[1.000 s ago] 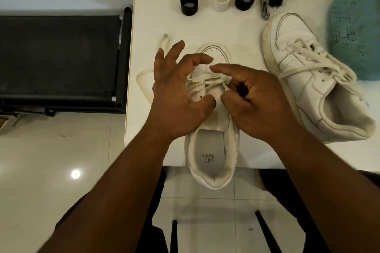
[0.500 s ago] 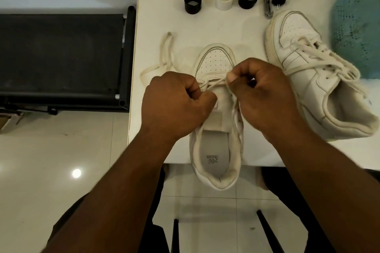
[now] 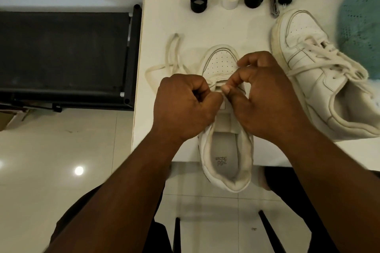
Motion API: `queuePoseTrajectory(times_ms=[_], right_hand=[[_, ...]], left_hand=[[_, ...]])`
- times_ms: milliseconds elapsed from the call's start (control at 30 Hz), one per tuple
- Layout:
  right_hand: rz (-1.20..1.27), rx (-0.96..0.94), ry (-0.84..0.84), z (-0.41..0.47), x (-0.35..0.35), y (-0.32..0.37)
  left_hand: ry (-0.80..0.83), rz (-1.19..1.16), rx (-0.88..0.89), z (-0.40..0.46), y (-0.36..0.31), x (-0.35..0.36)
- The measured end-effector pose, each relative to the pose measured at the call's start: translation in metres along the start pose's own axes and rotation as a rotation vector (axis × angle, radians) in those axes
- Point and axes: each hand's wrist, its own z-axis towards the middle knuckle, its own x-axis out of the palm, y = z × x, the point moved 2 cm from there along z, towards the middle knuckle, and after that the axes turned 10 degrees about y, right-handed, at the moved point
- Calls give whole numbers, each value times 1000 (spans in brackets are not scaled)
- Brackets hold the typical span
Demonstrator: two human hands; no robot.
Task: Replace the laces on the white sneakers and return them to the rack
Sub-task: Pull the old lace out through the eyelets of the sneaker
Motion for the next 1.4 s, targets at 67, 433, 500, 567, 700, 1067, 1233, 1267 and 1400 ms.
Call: queuePoseTrajectory(times_ms=[67,433,500,567,700,1067,1233,1267,1400], right_hand=[[11,-15,-53,1,-2,-2],[-20,9,76,-8,-4,10],[-70,16,71,-11,-3,13],[-105,33,67,-10,-4,13],[-122,9,65,-9,2,10],[-53,45,-261,0,-27,-10],[-95,25,42,-7,-2,8],[-97,37,64,-6,0,6],[-46,-28,-37,-4,-3,2]], left_hand=[[-5,-1,-2,0,1,0],[-19,13,94,0,-1,2],[-16,1,118,-1,-1,3],[-9,-15,117,-1,-2,5],[9,-37,119,-1,-2,4],[-15,39,16,0,2,2],[-15,29,64,-1,-1,3],[-9,30,69,-1,-1,3],[-14,46,57,-2,-2,4]])
